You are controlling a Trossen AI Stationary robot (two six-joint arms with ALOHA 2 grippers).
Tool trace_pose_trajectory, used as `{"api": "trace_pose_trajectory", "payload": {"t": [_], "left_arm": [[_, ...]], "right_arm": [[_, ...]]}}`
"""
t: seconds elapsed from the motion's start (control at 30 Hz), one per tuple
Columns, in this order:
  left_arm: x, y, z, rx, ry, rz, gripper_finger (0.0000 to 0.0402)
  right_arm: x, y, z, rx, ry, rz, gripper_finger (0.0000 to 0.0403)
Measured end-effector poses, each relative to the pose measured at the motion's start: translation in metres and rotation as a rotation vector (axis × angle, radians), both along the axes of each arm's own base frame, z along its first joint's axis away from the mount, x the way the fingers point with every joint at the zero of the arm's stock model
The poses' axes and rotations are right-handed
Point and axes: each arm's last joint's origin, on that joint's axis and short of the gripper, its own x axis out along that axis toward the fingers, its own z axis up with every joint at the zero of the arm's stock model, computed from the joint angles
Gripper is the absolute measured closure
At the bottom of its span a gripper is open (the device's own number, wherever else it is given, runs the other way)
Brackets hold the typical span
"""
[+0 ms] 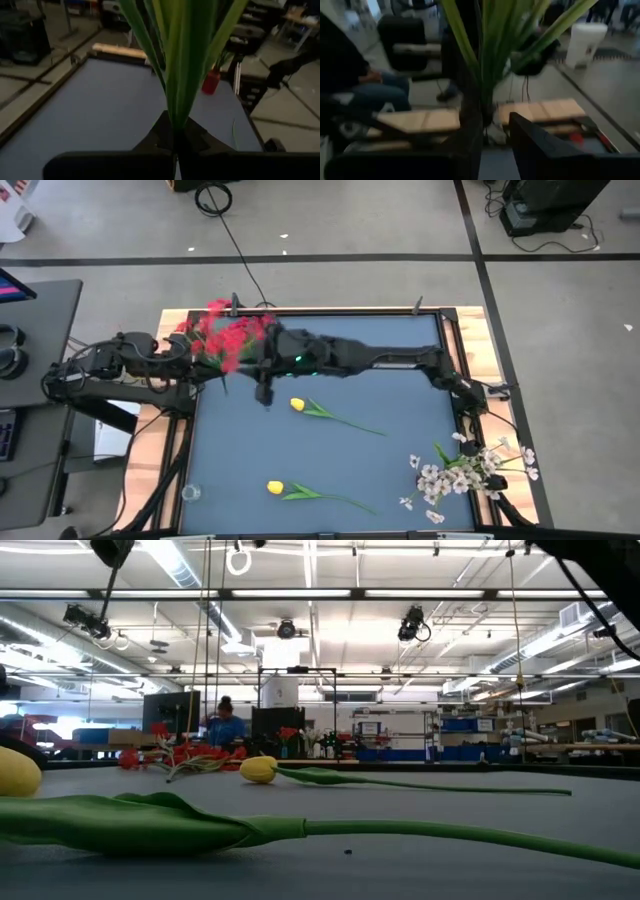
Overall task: Sort flowers into vase by color
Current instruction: Put the bottom red flowers into the transparent vase
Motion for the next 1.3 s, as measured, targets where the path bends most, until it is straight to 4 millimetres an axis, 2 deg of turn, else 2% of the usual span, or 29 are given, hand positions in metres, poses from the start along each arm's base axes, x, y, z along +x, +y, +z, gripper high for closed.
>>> {"api": "trace_pose_trajectory", "payload": {"t": [0.17,0.4,0.53,0.73,0.83,1.03,1.3], "left_arm": [[0.000,0.001,0.009,0.004,-0.102,0.018,0.0398],[0.009,0.001,0.013,0.007,-0.131,0.037,0.0399],[0.024,0.001,0.012,0.000,-0.106,0.039,0.0399],[0.044,0.002,0.014,0.014,-0.118,0.055,0.0399],[0.051,0.002,0.014,0.044,-0.117,0.050,0.0399],[0.065,0.002,0.012,0.098,-0.105,0.047,0.0399],[0.073,0.003,0.013,0.117,-0.125,0.062,0.0399]], "right_arm": [[-0.046,-0.003,0.041,-0.027,0.091,0.035,0.0297],[-0.110,-0.011,0.061,0.009,0.219,0.085,0.0298],[-0.158,-0.019,0.059,0.041,0.240,0.047,0.0298],[-0.238,-0.025,0.049,0.119,0.106,-0.059,0.0287],[-0.268,-0.024,0.039,0.153,0.072,-0.083,0.0284],[-0.296,-0.021,0.029,0.155,0.058,-0.065,0.0286],[-0.299,-0.021,0.027,0.127,0.064,-0.055,0.0286]]}}
